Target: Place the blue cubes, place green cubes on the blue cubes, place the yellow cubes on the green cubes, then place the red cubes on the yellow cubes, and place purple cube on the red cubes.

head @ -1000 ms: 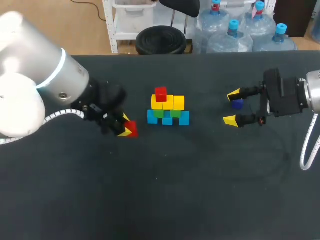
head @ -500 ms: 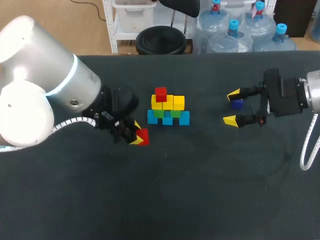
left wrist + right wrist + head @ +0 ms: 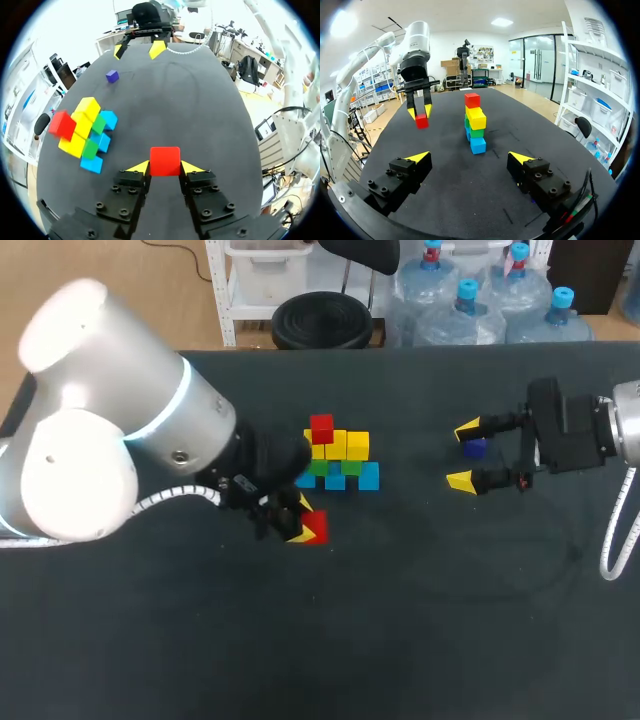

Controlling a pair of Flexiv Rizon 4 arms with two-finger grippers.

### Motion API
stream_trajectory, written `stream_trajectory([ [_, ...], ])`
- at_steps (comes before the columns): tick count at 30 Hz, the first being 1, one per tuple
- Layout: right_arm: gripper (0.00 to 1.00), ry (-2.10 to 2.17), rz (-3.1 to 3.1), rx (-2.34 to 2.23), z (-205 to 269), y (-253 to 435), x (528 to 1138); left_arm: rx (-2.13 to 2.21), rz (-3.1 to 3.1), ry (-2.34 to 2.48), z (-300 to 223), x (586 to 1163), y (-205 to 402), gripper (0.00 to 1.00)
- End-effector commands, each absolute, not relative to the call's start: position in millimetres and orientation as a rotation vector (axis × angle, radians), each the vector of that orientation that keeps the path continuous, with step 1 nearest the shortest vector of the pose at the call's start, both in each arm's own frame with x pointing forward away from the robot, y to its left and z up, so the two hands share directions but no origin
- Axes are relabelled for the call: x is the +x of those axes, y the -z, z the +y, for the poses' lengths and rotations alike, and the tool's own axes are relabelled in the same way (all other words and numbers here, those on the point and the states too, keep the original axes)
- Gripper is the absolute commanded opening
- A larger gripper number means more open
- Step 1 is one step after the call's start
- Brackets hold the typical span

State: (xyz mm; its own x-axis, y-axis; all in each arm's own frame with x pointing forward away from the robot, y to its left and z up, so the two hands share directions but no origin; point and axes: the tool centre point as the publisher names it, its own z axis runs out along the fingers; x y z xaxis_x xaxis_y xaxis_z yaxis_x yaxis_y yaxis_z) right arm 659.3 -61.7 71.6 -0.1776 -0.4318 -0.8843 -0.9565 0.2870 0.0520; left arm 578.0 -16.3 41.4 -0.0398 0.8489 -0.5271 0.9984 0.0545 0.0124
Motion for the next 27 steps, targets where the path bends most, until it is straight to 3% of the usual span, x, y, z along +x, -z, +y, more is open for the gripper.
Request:
stream_trajectory([
  [1, 1.00, -0.826, 1.753, -1.263, -61.2, -70.9, 659.8, 1.861, 1.941, 0.520, -31.6, 592.1, -36.1, 0.00],
  [22, 1.00, -0.826, 1.753, -1.263, -61.2, -70.9, 659.8, 1.952, 1.875, 0.560, -80.9, 597.9, -6.3, 0.01],
  [24, 1.00, -0.826, 1.753, -1.263, -61.2, -70.9, 659.8, 1.955, 1.882, 0.555, -80.9, 597.8, -4.6, 0.14],
  [25, 1.00, -0.826, 1.753, -1.263, -61.2, -70.9, 659.8, 1.953, 1.884, 0.556, -80.4, 597.9, -4.3, 0.27],
  [27, 1.00, -0.826, 1.753, -1.263, -61.2, -70.9, 659.8, 1.954, 1.890, 0.545, -79.6, 598.4, -4.4, 0.36],
])
